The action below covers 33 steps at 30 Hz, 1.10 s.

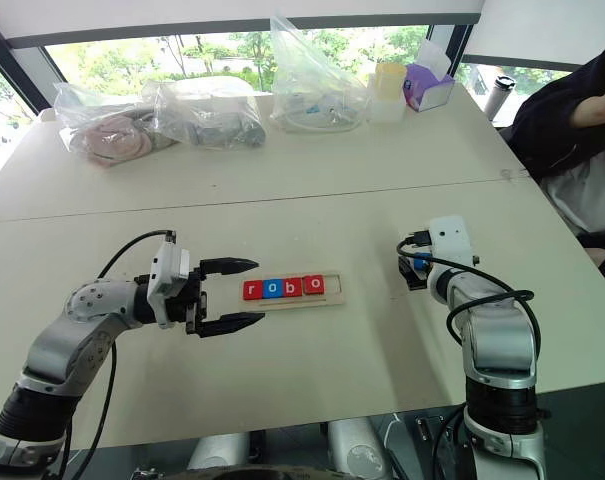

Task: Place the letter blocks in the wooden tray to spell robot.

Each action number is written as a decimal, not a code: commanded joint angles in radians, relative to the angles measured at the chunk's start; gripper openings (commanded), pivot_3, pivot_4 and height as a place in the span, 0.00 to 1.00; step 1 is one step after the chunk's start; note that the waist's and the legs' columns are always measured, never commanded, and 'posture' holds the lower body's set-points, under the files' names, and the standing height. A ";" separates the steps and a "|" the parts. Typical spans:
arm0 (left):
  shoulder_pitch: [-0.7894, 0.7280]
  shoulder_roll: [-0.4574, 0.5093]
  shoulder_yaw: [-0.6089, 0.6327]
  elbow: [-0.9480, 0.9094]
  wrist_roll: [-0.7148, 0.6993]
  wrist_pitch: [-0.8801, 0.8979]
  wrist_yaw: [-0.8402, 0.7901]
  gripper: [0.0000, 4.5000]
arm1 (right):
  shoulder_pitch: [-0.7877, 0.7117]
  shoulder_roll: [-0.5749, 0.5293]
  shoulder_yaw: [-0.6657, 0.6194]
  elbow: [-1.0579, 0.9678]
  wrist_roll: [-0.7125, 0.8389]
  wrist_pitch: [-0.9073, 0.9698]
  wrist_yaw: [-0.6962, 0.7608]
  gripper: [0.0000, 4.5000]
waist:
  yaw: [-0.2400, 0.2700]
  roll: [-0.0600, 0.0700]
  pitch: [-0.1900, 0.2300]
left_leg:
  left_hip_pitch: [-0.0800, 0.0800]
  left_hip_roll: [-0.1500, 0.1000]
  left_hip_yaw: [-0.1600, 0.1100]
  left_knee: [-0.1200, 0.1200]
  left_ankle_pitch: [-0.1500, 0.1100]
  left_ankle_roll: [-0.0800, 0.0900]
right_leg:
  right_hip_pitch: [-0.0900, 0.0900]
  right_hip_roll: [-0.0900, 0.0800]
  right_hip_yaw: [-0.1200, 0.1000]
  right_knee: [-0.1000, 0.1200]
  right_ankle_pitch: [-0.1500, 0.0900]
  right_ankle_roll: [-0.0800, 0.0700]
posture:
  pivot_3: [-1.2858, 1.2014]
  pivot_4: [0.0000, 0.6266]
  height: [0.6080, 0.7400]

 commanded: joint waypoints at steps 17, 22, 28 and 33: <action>-0.025 -0.008 0.002 -0.022 0.004 -0.011 0.026 1.00 | -0.022 0.143 -0.055 -0.119 0.133 0.198 -0.076 0.26 | -0.009 0.000 0.000 | 0.000 0.001 0.000 -0.001 0.000 0.000 | 0.000 0.001 0.000 0.000 -0.001 0.001 | 0.52 0.24 1.00; -0.029 -0.010 0.000 -0.020 0.006 -0.014 0.030 1.00 | 0.001 0.249 -0.020 -0.301 0.128 0.395 -0.128 0.26 | -0.009 0.000 0.000 | 0.000 0.001 -0.001 -0.002 0.000 0.000 | -0.001 0.001 0.000 0.000 -0.001 0.001 | 0.52 0.24 1.00; -0.012 -0.010 0.003 -0.024 0.009 -0.023 0.030 1.00 | 0.019 0.330 0.011 -0.353 0.124 0.414 -0.187 0.26 | -0.009 0.000 0.000 | 0.000 0.001 -0.001 -0.002 0.000 0.000 | -0.001 0.000 0.000 0.000 -0.002 0.001 | 0.52 0.24 1.00; -0.006 -0.009 0.006 -0.019 0.011 -0.031 0.028 1.00 | 0.040 0.325 0.030 -0.360 0.145 0.414 -0.191 0.26 | -0.009 0.000 0.000 | -0.001 0.001 -0.001 -0.002 0.000 0.000 | -0.001 0.000 0.000 -0.001 -0.002 0.001 | 0.52 0.24 1.00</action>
